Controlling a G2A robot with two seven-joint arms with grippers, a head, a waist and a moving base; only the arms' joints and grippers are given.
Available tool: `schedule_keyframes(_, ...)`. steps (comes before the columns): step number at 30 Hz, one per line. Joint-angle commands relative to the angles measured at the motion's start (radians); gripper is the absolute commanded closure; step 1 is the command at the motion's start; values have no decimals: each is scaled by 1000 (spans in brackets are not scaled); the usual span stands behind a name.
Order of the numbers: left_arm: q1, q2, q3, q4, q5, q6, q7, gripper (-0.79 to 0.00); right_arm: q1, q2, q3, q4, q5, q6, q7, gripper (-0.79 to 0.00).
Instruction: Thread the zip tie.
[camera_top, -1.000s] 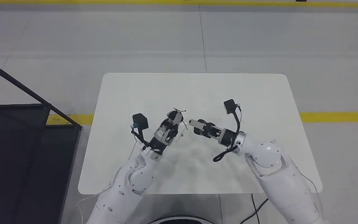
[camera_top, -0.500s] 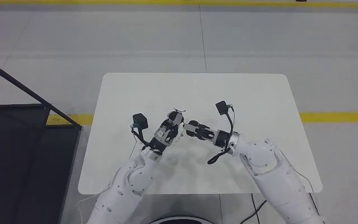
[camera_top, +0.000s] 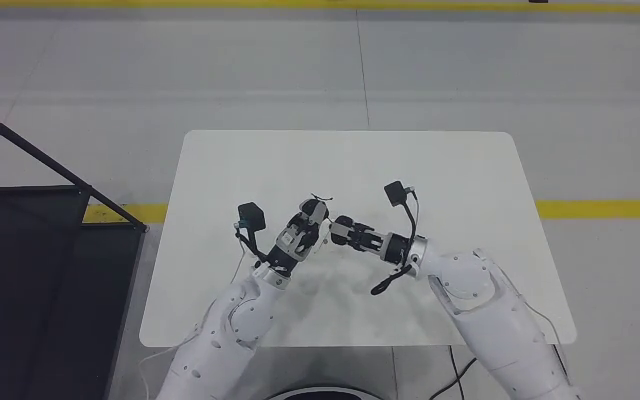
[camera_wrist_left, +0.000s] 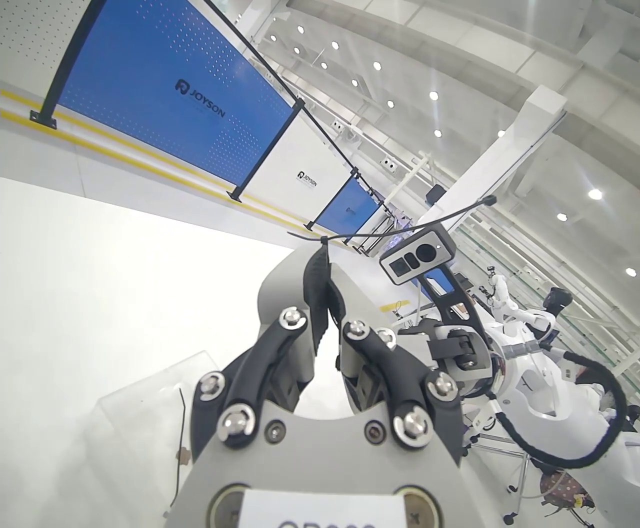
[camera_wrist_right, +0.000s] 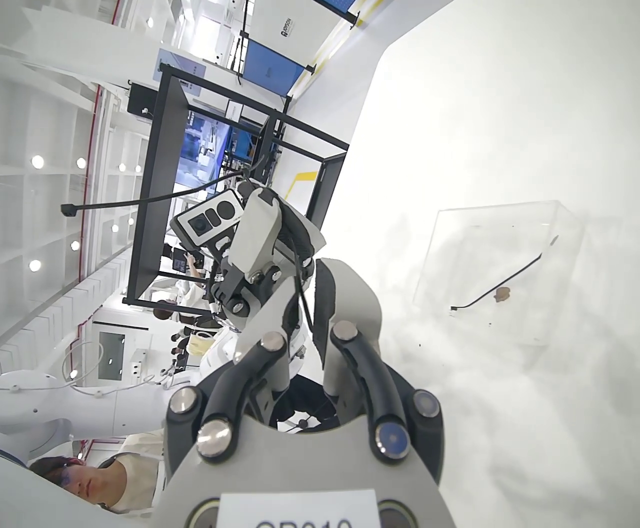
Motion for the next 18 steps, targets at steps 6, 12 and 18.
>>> schedule_keyframes(6, 0, -2, -3, 2, 4, -7, -3, 0, -1, -2, 4, -1, -4, 12, -6, -157)
schedule_keyframes(12, 1, -4, -5, 2, 5, -10, -8, 0, -4, -3, 8, -3, -3, 7, -6, 0)
schedule_keyframes(18, 0, -6, -7, 4, 8, -15, -15, 0, -7, -4, 11, -5, -3, 4, -5, 0)
